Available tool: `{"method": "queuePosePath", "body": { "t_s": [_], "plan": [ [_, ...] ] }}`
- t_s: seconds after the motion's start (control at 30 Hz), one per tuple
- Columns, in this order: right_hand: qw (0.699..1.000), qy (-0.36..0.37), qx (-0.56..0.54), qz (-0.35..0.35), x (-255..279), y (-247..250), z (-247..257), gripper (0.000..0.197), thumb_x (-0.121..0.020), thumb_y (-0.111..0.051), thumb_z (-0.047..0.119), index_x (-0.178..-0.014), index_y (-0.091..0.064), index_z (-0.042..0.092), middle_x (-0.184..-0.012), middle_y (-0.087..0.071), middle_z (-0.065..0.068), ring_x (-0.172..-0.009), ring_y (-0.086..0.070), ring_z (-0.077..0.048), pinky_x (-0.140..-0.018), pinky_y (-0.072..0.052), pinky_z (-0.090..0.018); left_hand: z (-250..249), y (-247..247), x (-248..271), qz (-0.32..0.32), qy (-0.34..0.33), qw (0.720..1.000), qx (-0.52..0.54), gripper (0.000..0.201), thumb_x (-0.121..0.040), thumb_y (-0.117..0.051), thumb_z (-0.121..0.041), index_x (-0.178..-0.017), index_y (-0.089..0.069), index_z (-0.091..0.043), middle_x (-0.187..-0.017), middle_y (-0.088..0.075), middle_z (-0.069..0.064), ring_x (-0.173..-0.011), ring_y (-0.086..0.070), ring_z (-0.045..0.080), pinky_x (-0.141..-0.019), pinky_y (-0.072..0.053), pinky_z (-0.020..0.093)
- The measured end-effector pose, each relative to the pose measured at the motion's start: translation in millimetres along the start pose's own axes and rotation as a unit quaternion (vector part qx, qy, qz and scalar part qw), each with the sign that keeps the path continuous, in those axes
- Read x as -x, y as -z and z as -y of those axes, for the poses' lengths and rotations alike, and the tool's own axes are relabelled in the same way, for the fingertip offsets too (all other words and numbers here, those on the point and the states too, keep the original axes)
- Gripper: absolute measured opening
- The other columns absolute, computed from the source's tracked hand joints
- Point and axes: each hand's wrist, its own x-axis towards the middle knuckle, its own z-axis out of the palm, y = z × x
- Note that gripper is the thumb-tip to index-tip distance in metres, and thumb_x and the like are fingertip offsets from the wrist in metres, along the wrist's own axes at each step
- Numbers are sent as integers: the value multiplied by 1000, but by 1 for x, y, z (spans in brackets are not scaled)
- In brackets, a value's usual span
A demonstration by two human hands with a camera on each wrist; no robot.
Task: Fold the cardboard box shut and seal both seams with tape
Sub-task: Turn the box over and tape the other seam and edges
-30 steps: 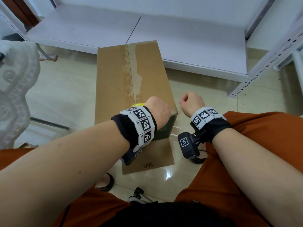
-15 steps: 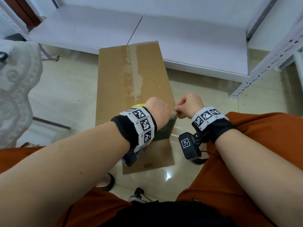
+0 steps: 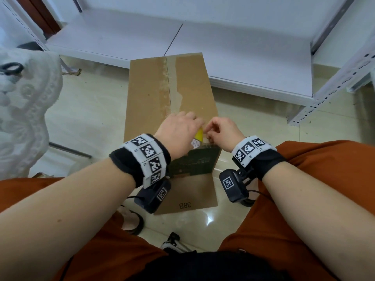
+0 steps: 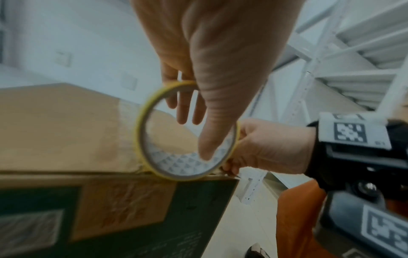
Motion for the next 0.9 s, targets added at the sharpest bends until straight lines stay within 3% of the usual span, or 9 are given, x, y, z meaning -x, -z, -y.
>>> {"method": "queuePosePath", "body": {
  "t_s": [0.07, 0.13, 0.23, 0.33, 0.43, 0.53, 0.67, 0.77, 0.9],
  "plan": [
    [1000, 3, 13, 5, -2, -2, -2, 23, -88, -54, 1, -78, -57, 20, -78, -62, 0, -80, -64, -20, -83, -54, -41, 14, -5, 13, -27, 77, 990, 116, 73, -78, -74, -26, -140, -36, -23, -126, -54, 1, -114, -53, 20, -98, -45, 36],
    [1000, 5, 16, 1, -3, -4, -1, 27, -87, -54, 0, -73, -55, 24, -79, -64, -2, -81, -64, -22, -83, -53, -43, 24, -12, 25, -39, 136, 967, 210, 74, -78, -75, -24, -140, -36, -21, -128, -55, 1, -114, -54, 19, -96, -44, 30],
    [1000, 6, 12, -1, -3, -5, -1, 27, -85, -58, 2, -71, -54, 25, -81, -66, -6, -82, -65, -25, -83, -53, -44, 26, -26, 35, -21, 173, 942, 286, 60, -82, -72, -23, -134, -43, -19, -124, -58, 4, -107, -55, 19, -88, -45, 27],
    [1000, -3, 22, 15, -3, -7, -3, 19, -85, -60, 3, -77, -57, 19, -76, -62, 0, -82, -63, -22, -83, -53, -42, 22, -35, 32, -23, 210, 918, 337, 39, -89, -63, -17, -126, -48, -14, -108, -58, 4, -93, -55, 17, -77, -47, 26],
    [999, -4, 28, 15, -5, -8, -5, 14, -86, -58, 1, -84, -58, 15, -71, -57, 7, -72, -58, -12, -80, -53, -37, 23, -35, 26, -24, 256, 899, 354, 18, -93, -51, -7, -110, -47, -8, -102, -56, 8, -89, -58, 22, -69, -48, 27],
    [999, -2, 39, 16, -6, -11, -5, 13, -87, -57, 1, -86, -56, 14, -70, -54, 9, -63, -50, 0, -69, -47, -27, 21, -33, 28, -11, 270, 896, 353, 15, -93, -47, -3, -104, -39, -9, -99, -54, 10, -86, -58, 23, -71, -52, 31],
    [998, -18, 58, 17, -7, -14, -4, 9, -87, -63, 7, -87, -56, 13, -76, -53, 6, -71, -51, -10, -68, -45, -26, 19, -31, 30, -20, 271, 897, 350, 18, -92, -45, -2, -104, -35, -10, -97, -53, 11, -84, -56, 26, -69, -49, 33],
    [998, -35, 40, 20, -9, -10, -4, 9, -86, -65, 11, -91, -58, 11, -77, -53, 5, -68, -48, -7, -60, -40, -17, 21, -26, 29, -14, 274, 893, 358, 21, -93, -45, -1, -106, -33, -13, -97, -51, 9, -82, -55, 23, -66, -46, 29],
    [998, -40, 37, 13, -8, -11, -6, 9, -86, -66, 12, -90, -58, 11, -77, -54, 5, -67, -47, -4, -57, -37, -16, 21, -24, 29, -2, 274, 889, 368, 27, -93, -45, 0, -117, -36, -11, -99, -50, 7, -85, -55, 21, -70, -48, 29]
  ]
}}
